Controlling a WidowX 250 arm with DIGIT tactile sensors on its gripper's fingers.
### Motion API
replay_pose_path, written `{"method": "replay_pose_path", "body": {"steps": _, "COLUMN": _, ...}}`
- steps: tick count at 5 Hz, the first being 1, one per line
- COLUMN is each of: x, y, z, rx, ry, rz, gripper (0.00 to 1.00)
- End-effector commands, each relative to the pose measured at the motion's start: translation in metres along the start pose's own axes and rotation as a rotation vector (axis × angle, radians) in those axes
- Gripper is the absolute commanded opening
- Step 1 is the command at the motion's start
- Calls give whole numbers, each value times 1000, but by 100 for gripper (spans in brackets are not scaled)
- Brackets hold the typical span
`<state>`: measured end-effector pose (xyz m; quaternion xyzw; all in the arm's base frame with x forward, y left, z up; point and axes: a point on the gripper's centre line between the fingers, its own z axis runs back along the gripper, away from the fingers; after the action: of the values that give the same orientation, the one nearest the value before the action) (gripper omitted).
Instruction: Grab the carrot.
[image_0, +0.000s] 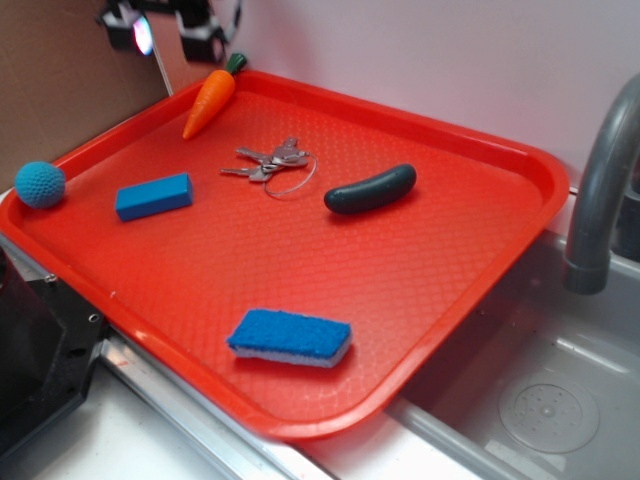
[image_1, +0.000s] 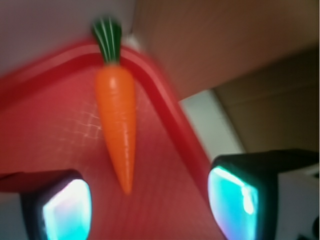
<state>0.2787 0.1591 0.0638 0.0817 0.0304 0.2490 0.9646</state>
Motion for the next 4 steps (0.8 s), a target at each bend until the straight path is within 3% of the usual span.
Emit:
{"method": "replay_pose_path", "body": {"steps": 1, "x": 23, "y": -5, "z": -7, "rx": -12, "ry": 2, "rz": -27, "gripper": 100}}
{"method": "replay_pose_path", "body": {"steps": 3, "x": 13, "y": 1, "z": -33, "rx": -9, "ry": 52, "rz": -40, "gripper": 100}}
{"method": "replay_pose_path", "body": {"steps": 4, "x": 10, "y": 5, "z": -47, "rx": -45, "ry": 86, "rz": -37, "gripper": 100}}
